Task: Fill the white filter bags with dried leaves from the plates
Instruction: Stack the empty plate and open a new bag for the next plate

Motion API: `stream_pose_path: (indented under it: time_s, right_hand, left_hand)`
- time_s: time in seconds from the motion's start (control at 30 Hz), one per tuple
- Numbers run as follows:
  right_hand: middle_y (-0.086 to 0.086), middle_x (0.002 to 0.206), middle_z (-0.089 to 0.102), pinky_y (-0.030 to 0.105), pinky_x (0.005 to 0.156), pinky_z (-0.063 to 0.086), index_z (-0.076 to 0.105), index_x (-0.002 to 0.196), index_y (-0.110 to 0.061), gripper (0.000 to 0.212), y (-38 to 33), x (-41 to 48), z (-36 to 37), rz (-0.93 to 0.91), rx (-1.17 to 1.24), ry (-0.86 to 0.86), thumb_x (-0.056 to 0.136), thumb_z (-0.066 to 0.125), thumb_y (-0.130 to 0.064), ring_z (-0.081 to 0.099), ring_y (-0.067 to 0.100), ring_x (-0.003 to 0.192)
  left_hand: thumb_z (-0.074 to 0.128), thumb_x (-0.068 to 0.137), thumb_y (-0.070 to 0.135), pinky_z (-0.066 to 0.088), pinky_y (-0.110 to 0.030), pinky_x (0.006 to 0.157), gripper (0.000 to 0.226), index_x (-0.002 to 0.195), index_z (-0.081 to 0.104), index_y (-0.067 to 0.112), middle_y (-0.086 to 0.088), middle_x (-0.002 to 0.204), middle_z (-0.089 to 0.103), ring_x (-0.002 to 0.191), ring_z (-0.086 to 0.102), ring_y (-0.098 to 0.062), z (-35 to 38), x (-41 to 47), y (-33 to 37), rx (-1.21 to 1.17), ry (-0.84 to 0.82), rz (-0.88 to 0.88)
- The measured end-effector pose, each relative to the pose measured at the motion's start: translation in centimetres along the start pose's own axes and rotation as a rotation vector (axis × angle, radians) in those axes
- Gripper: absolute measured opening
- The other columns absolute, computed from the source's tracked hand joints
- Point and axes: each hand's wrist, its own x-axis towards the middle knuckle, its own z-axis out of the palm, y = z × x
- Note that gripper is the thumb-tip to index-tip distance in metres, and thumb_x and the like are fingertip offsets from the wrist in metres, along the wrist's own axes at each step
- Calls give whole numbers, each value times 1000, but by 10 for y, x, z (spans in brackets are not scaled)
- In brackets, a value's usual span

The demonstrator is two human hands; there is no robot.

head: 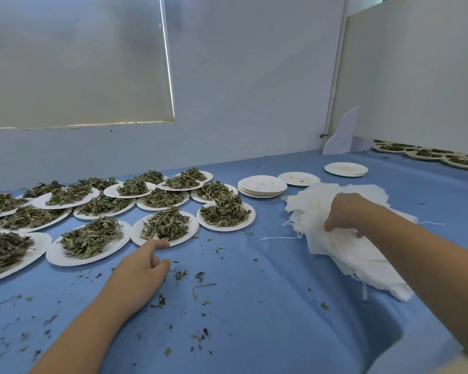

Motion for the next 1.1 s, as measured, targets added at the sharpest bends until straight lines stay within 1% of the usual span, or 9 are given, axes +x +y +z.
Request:
stream_pose_path:
  time_s: [0.13,0.27,0.43,0.53,0.6,0.67,0.8,0.93,1.1]
  right_hand:
    - [9,139,44,33,106,41,39,141,-13,53,4,9,3,29,-14,6,93,58,-27,46,26,126]
    - [4,131,50,34,96,41,40,140,-18,52,10,17,7,121,-15,61,92,56,-32,50,24,113]
    - [3,132,52,36,102,38,43,138,-19,47,14,21,8,214,37,123,94,52,-30,48,26,122]
    - [5,124,56,36,96,42,50,132,-15,43,21,22,11,154,31,151,93,55,-34,52,25,114]
    - [4,110,56,34,92,44,53,126,-14,50,23,20,13,90,-3,141,89,60,-47,54,23,103]
    - [4,111,56,34,96,47,52,127,-13,59,23,16,13,63,-4,87,84,66,-51,55,23,106]
    - [9,132,50,36,104,44,42,136,-11,60,22,14,15,124,35,-12,87,68,-35,53,28,120]
    - [9,123,52,35,103,43,46,133,-10,44,25,18,16,202,64,32,93,56,-27,52,27,114]
    - [6,124,56,37,96,42,52,127,-12,36,24,14,9,169,107,163,94,48,-24,52,28,113]
  left_hand:
    - [55,95,25,44,-27,60,20,113,53,33,-1,70,62,65,59,-11,0,0,-1,-6,0,3]
    - [55,95,24,43,-24,59,20,112,53,33,0,70,62,65,60,-10,0,0,-2,-12,0,0]
    - [55,95,25,43,-24,59,20,113,52,34,0,71,63,65,60,-10,0,-1,-2,-14,-4,6]
    - [55,95,26,43,-23,59,21,115,52,33,1,68,61,64,59,-9,0,-1,-2,-7,-10,13]
    - [55,95,26,43,-23,58,21,115,52,33,1,67,59,64,58,-9,0,-1,-3,-2,-14,13]
    - [55,95,25,43,-23,59,21,115,52,33,2,67,59,64,58,-9,0,0,-3,-5,-15,9]
    - [55,95,25,45,-25,61,21,115,53,32,1,68,60,64,59,-10,-1,-1,-2,-9,-13,11]
    - [56,95,26,47,-25,62,20,114,53,33,1,68,60,64,59,-10,0,-1,-2,-10,-14,11]
    - [56,95,25,44,-24,58,20,114,54,32,2,64,58,59,57,-8,0,0,-3,-4,-11,12]
